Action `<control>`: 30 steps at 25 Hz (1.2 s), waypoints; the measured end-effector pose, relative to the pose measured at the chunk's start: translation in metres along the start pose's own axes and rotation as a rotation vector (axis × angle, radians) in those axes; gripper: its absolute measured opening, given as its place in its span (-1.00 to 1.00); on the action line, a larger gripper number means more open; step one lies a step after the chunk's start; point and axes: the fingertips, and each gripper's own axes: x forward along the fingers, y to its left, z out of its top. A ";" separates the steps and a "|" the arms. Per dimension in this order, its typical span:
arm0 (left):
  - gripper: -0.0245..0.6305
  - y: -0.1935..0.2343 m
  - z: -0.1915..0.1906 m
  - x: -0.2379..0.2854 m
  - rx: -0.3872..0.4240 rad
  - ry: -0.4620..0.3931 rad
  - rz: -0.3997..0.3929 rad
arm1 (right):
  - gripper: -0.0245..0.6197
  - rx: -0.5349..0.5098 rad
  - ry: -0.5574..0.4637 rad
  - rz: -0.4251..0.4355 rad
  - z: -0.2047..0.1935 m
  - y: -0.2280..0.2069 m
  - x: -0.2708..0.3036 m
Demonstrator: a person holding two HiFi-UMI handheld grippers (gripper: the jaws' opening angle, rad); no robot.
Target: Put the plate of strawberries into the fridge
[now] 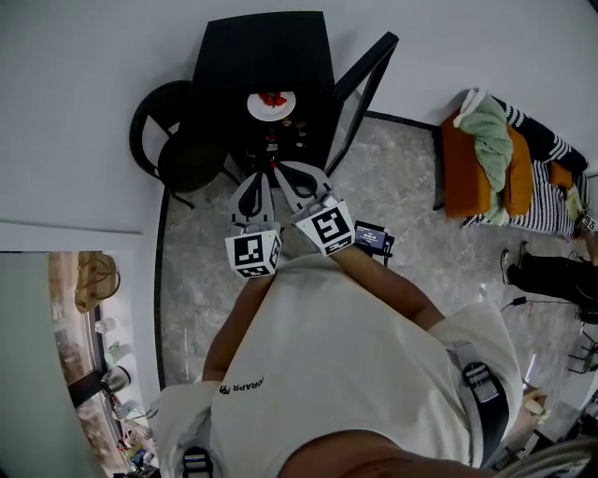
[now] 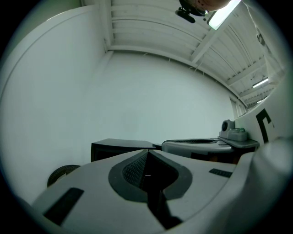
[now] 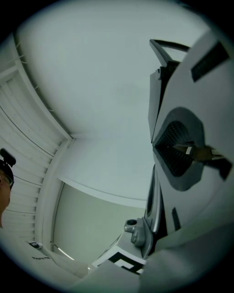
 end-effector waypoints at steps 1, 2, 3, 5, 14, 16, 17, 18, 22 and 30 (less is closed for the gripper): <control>-0.92 0.000 0.000 0.000 0.000 0.000 0.000 | -0.89 0.000 0.001 0.001 0.000 0.000 0.000; -0.92 0.000 0.000 0.000 0.000 0.002 0.000 | -0.89 0.000 0.002 0.001 0.000 0.001 0.000; -0.92 0.000 0.000 0.000 0.000 0.003 0.000 | -0.89 0.000 0.003 0.001 0.000 0.001 0.000; -0.92 0.001 0.000 0.000 0.001 0.004 0.000 | -0.89 -0.003 0.002 0.000 0.000 0.002 0.000; -0.92 0.004 -0.005 0.004 0.002 0.015 0.004 | -0.89 -0.004 -0.002 -0.012 -0.001 -0.001 0.003; -0.92 0.004 -0.005 0.005 0.003 0.016 0.002 | -0.89 -0.003 -0.003 -0.012 -0.002 -0.002 0.003; -0.92 0.003 -0.005 0.005 0.004 0.016 0.002 | -0.89 -0.002 -0.002 -0.013 -0.002 -0.002 0.003; -0.92 0.003 -0.005 0.005 0.004 0.017 0.001 | -0.89 0.000 -0.002 -0.015 -0.002 -0.003 0.003; -0.92 0.004 -0.005 0.005 0.005 0.018 0.001 | -0.89 0.006 -0.001 -0.020 -0.002 -0.003 0.004; -0.92 0.003 -0.007 0.008 0.007 0.024 -0.003 | -0.89 -0.003 0.003 -0.020 -0.004 -0.005 0.003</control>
